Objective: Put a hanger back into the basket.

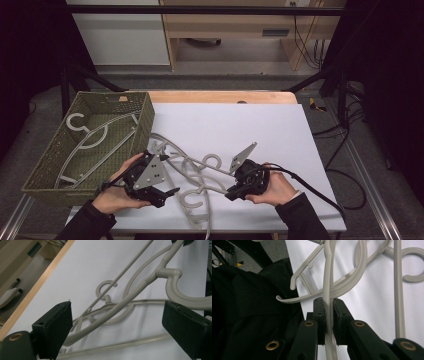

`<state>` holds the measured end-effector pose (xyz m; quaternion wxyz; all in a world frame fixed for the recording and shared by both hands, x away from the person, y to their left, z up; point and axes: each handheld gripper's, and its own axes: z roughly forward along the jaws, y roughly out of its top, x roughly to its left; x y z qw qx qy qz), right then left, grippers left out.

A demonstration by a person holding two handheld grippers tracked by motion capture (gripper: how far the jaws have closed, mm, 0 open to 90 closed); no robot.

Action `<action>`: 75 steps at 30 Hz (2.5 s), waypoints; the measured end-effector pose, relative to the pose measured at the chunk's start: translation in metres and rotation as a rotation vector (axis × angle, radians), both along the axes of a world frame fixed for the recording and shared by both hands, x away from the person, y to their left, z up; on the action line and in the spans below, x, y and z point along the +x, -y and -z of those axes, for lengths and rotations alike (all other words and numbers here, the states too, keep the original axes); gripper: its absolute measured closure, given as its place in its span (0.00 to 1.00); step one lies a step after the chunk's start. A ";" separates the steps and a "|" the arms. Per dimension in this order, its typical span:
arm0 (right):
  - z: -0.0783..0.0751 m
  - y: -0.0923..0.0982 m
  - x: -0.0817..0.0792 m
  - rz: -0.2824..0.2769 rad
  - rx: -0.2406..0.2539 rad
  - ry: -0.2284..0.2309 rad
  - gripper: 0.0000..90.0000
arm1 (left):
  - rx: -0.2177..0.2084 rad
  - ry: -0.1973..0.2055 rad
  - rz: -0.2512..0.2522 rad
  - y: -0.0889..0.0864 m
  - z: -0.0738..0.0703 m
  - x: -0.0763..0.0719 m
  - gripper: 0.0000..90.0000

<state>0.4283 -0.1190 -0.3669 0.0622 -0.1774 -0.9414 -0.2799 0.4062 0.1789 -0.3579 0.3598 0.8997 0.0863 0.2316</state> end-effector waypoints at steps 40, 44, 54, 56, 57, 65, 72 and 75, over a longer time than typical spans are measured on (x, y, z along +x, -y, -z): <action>-0.010 0.007 -0.005 -0.057 0.042 -0.011 0.91 | 0.312 0.244 0.205 0.038 0.033 0.003 0.80; -0.011 0.009 -0.004 -0.060 0.051 0.039 0.91 | 0.318 0.244 0.213 0.038 0.033 0.002 0.83; -0.014 0.013 -0.004 -0.039 0.047 0.165 0.83 | 0.318 0.154 0.223 0.040 0.033 0.000 0.87; -0.014 0.015 -0.004 -0.029 0.036 0.193 0.81 | 0.306 0.159 0.219 0.040 0.029 -0.002 0.88; -0.014 0.015 -0.004 -0.021 0.027 0.196 0.80 | 0.293 0.150 0.217 0.040 0.026 -0.002 0.88; -0.013 0.018 -0.002 0.008 0.034 0.236 0.77 | 0.269 0.099 0.197 0.042 0.020 -0.003 0.89; -0.021 0.031 -0.003 0.124 0.149 0.348 0.58 | 0.249 0.038 0.114 0.048 0.018 0.000 0.89; -0.021 0.038 -0.002 0.181 0.185 0.381 0.52 | 0.221 0.003 0.073 0.050 0.015 0.002 0.89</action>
